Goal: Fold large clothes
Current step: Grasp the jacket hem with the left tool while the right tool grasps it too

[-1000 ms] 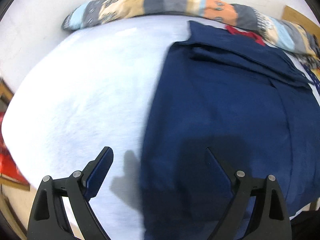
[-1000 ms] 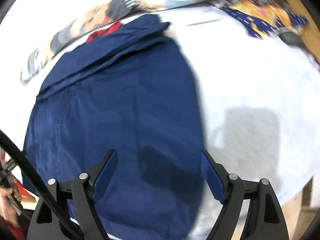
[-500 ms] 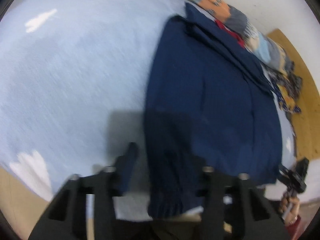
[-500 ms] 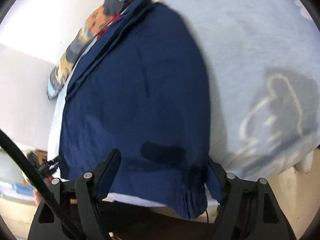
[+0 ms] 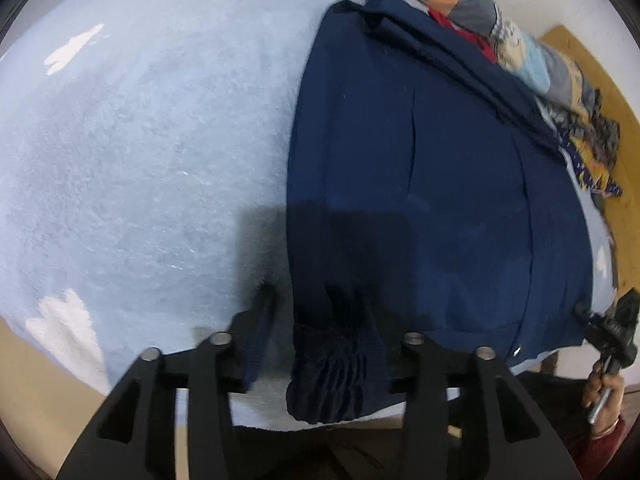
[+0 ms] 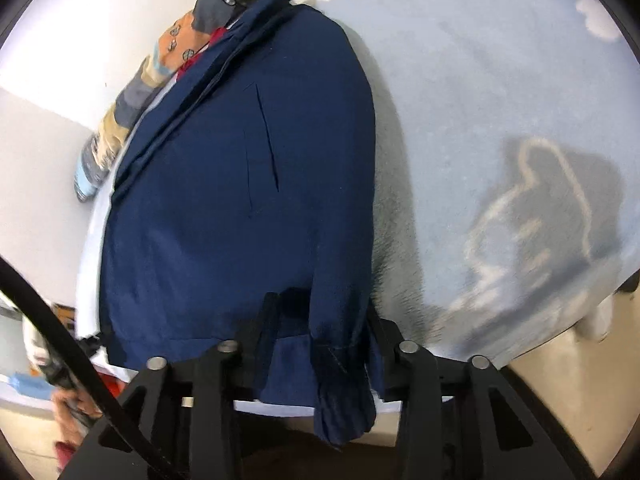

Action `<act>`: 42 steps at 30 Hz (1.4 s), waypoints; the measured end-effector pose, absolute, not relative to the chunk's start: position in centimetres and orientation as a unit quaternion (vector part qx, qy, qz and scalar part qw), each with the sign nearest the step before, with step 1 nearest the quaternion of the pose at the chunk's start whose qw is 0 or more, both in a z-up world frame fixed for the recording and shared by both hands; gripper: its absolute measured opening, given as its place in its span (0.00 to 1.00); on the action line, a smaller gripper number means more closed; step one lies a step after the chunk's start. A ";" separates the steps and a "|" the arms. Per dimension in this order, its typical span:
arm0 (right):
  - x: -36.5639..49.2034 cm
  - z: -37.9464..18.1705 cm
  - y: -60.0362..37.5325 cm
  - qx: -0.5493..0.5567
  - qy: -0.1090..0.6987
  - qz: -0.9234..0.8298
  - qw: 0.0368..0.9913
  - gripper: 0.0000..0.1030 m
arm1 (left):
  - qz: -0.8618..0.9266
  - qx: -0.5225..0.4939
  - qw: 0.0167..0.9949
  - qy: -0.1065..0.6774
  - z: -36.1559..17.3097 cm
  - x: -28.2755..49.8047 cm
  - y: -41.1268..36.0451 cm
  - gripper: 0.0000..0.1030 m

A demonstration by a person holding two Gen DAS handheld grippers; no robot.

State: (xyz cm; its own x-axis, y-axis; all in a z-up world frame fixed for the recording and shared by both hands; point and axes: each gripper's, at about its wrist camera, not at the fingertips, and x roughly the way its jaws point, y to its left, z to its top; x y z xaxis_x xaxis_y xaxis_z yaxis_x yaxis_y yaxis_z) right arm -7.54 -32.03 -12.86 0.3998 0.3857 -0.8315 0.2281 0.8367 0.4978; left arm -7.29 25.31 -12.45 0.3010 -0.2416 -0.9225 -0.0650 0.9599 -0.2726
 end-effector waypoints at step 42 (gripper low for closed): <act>-8.5 -10.1 -30.3 0.266 0.493 0.095 0.823 0.14 | -0.045 -0.039 0.863 0.502 -9.4 -9.3 18.4 0.21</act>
State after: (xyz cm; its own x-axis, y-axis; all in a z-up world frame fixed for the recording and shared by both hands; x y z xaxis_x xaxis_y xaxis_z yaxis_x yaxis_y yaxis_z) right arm -8.53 -30.34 -10.07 0.4953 0.4182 -0.7614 0.1063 0.8407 0.5309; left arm -9.27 18.42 -9.39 0.4914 -0.1158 -0.8632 0.0378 0.9930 -0.1117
